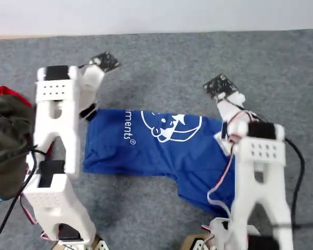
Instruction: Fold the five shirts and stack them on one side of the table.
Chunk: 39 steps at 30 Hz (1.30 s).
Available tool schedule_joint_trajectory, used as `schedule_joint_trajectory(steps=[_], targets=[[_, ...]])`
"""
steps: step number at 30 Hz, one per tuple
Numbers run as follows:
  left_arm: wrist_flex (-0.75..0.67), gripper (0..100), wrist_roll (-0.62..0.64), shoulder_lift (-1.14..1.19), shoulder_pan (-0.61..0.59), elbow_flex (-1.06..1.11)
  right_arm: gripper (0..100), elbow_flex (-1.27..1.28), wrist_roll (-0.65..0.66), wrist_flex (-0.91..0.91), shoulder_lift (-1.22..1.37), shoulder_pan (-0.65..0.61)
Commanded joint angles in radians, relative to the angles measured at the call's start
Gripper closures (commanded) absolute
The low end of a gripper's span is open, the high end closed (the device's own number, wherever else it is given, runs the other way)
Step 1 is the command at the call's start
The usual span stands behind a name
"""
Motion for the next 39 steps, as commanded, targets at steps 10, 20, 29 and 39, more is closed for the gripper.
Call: schedule_joint_trajectory(steps=[10,20,29,39], targets=[[-0.238,98,0.126,0.282,0.029,-0.007,96.7,-0.440,-0.064,-0.189,0.667,0.064],[-0.269,98,0.124,0.287,0.015,-0.134,96.7,-0.740,-0.063,-0.054,0.865,0.124],[0.034,98,0.124,0.284,0.037,-0.410,96.6,-0.778,-0.068,0.139,0.719,0.077],[0.218,98,0.226,0.264,0.157,-0.662,96.7,-0.778,-0.069,0.409,0.406,0.062]])
